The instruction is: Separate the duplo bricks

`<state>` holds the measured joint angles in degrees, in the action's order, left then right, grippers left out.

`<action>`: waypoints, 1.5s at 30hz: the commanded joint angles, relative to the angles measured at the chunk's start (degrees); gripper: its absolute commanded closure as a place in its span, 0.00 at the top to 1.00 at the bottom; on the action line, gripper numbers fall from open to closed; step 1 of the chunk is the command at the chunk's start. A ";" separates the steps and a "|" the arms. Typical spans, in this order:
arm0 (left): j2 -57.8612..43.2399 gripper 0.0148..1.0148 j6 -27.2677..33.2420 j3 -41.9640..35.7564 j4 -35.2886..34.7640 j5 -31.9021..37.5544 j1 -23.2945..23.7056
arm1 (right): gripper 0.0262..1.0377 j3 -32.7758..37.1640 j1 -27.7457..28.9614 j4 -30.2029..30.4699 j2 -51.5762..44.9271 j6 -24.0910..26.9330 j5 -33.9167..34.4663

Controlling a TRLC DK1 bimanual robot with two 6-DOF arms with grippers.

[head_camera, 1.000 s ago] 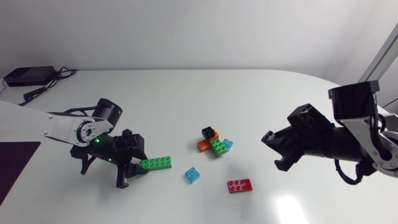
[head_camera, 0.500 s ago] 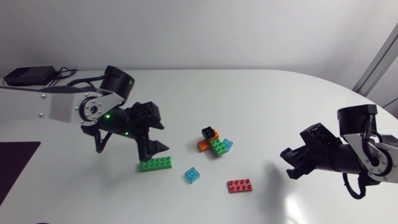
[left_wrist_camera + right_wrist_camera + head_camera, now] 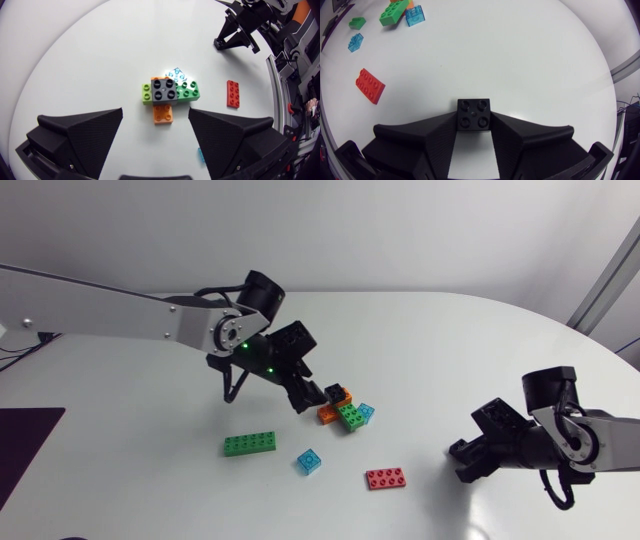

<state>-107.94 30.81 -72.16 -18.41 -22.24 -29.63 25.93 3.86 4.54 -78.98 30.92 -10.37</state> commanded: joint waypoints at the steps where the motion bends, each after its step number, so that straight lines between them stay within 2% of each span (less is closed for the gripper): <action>1: -2.63 0.90 -2.77 -2.55 -0.31 0.09 -1.75 | 0.51 0.08 0.27 0.03 -2.06 0.64 0.88; 4: -3.94 0.90 -4.26 -4.13 -0.31 1.67 -2.98 | 0.63 -0.18 -0.34 0.03 -1.97 0.72 1.23; 7: -4.82 0.90 -5.67 -5.45 -0.31 2.55 -3.51 | 0.86 -0.36 -0.78 0.12 -1.79 0.64 1.76; 10: -5.35 0.90 -6.02 -5.62 -0.22 4.57 -4.30 | 0.93 -0.45 -0.87 0.30 -1.18 0.64 1.76; 23: -7.55 0.82 -8.75 -5.27 2.33 8.44 -5.27 | 0.93 -0.97 -2.89 1.18 2.43 -0.77 1.93; 27: -7.55 0.59 -8.92 -5.27 2.59 9.23 -6.06 | 0.93 -1.06 -3.68 2.06 4.01 -1.12 2.02; 30: -7.46 0.32 -9.27 -5.10 3.12 9.58 -6.23 | 0.93 -1.24 -4.12 2.23 4.98 -1.30 2.20; 39: -3.42 0.28 -9.01 -1.23 4.79 9.58 -5.70 | 0.93 -0.88 -6.93 3.73 8.32 -2.00 2.37; 45: 0.54 0.27 -8.75 1.32 5.14 9.23 -4.65 | 0.93 0.61 -11.68 6.01 12.27 -3.76 2.29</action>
<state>-110.50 22.81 -72.42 -14.11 -13.04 -34.98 26.04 -6.37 9.19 -67.90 28.88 -8.49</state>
